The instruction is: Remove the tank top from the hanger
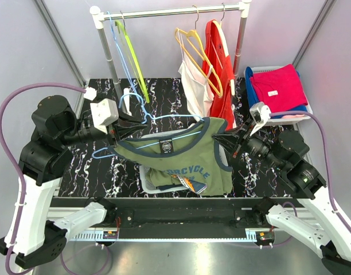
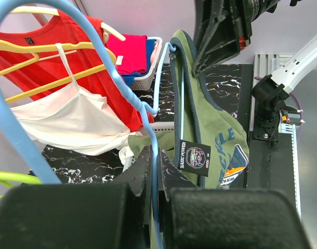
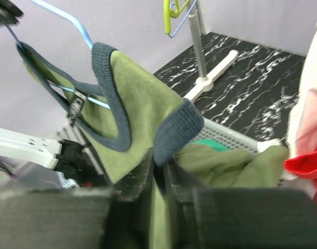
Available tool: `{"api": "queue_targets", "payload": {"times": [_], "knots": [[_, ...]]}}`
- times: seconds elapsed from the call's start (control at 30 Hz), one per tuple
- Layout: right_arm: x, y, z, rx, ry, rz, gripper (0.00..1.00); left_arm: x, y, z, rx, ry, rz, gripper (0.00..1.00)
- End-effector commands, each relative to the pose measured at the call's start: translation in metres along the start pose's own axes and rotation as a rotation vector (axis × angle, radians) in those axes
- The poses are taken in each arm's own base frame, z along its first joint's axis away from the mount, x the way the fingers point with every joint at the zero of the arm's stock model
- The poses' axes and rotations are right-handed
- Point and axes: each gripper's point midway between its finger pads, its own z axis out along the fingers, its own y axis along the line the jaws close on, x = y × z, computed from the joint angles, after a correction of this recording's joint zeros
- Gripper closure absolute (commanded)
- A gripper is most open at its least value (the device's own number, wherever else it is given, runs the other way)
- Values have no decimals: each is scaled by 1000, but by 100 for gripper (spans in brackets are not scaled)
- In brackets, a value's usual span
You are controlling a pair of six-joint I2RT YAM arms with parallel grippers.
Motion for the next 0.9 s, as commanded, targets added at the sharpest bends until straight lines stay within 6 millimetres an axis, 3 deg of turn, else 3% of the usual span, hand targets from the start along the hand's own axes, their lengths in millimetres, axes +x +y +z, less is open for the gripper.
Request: {"api": "queue_targets", "payload": {"times": [0.0, 0.03, 0.33, 0.53, 0.63, 0.77, 0.87], "knots": [[-23, 8, -6, -18, -81, -12, 95, -19, 2, -5, -17, -50, 50, 100], [-23, 7, -7, -6, -80, -13, 100, -19, 1, -6, -19, -51, 53, 100], [-44, -34, -46, 276, -186, -52, 100, -23, 1, -9, -26, -59, 57, 99], [-52, -91, -80, 643, -267, -19, 100, -25, -1, -9, -21, -63, 59, 99], [-51, -102, -90, 716, -296, -5, 100, -24, -2, -9, -13, -63, 63, 99], [-48, -107, -91, 746, -284, -8, 100, -26, -2, -9, -8, -68, 65, 99], [-38, -98, -72, 656, -208, -41, 100, -28, -3, -10, -8, -71, 68, 99]]}}
